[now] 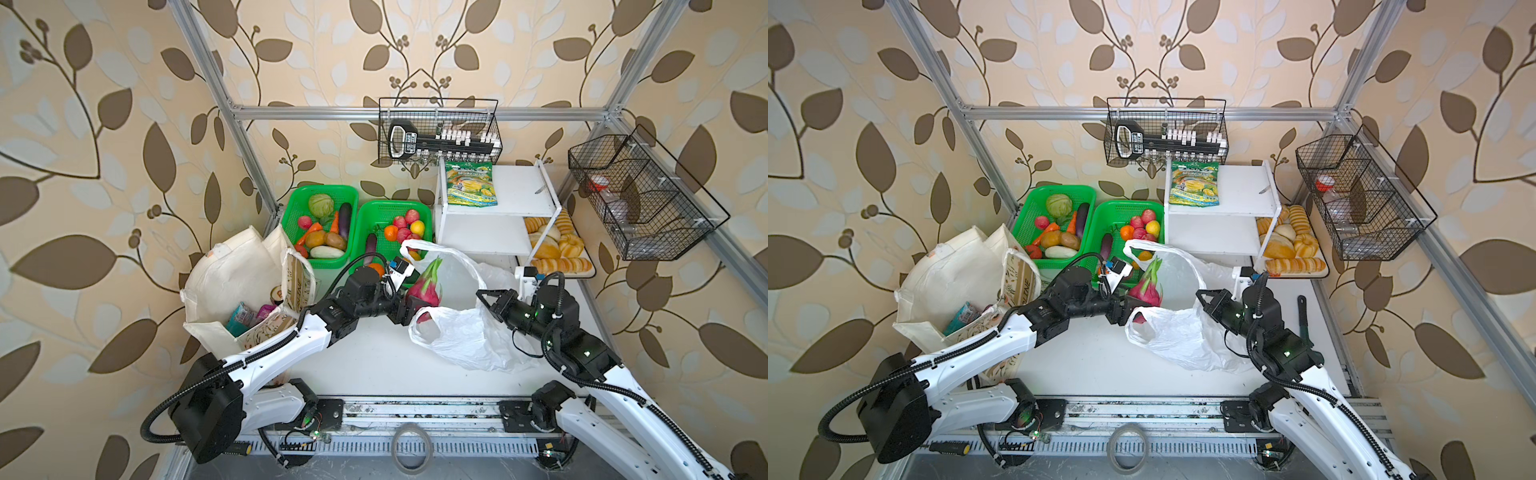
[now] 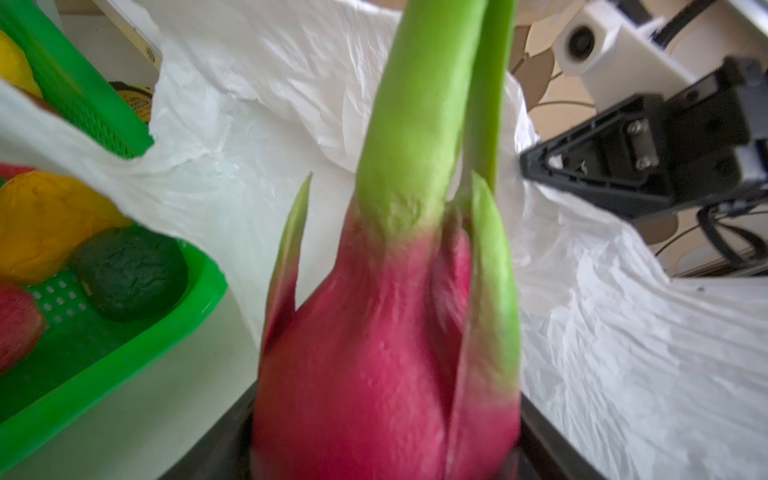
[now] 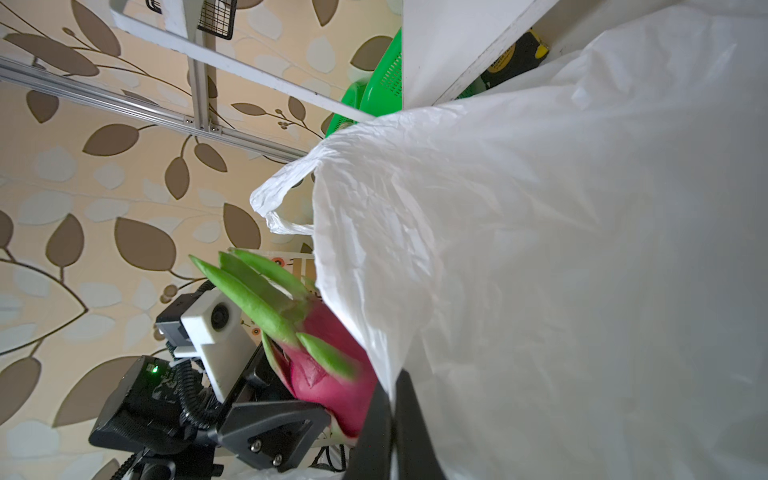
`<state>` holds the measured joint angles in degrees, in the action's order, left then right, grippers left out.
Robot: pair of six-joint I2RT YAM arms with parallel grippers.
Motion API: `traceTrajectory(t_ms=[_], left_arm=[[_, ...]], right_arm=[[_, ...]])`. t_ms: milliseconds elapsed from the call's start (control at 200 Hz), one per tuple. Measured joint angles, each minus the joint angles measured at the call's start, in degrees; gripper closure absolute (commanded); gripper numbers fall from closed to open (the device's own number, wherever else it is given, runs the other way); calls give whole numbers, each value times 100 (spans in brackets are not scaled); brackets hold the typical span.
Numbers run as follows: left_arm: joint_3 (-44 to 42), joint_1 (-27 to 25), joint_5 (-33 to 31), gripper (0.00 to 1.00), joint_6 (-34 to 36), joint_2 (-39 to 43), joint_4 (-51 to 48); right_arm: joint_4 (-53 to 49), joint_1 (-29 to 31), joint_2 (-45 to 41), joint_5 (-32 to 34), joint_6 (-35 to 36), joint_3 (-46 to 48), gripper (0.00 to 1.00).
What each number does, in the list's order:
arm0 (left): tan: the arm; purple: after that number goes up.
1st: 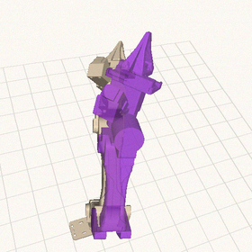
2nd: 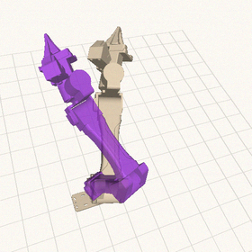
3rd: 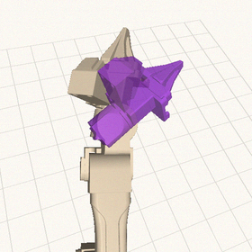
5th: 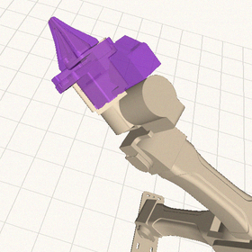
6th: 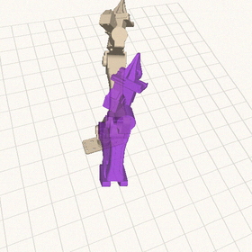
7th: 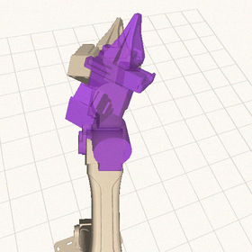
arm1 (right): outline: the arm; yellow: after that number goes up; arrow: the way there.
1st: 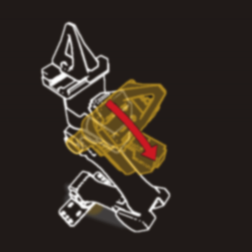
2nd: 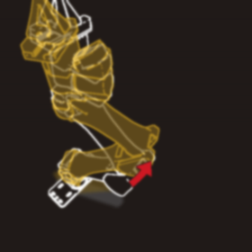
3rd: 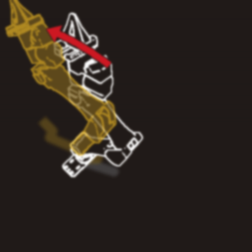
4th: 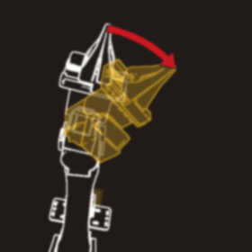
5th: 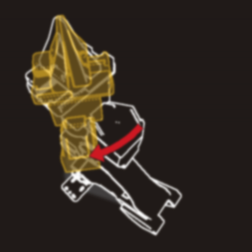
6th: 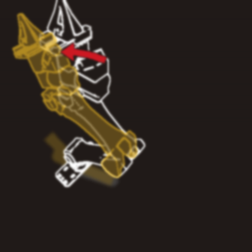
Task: Place the mixed food into the grocery bags and tie them
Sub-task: 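Carry the dragon fruit with the left gripper into the held plastic bag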
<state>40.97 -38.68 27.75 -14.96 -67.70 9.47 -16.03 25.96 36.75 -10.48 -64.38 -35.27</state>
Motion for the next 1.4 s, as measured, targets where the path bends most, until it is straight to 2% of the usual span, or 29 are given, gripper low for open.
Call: traceTrajectory(t_ms=[200, 710, 915, 1095, 1400], left_arm=[[166, -98, 236, 39, -485, -498, 533], [96, -431, 291, 37, -577, -1139, 181], [442, -553, 83, 35, -407, -1401, -699], [1025, -608, -28, 34, -527, -1773, -837], [1797, -1115, -887, 29, -1075, -2144, -1633]], right_arm=[[299, -4, -59, -140, -190, 177, 100], [955, -61, -107, -262, -901, 382, 100], [1005, -61, -107, -262, -909, 382, 100], [1010, -61, -107, -264, -911, 382, 100], [1032, -63, -229, -249, -1003, 385, 100]])
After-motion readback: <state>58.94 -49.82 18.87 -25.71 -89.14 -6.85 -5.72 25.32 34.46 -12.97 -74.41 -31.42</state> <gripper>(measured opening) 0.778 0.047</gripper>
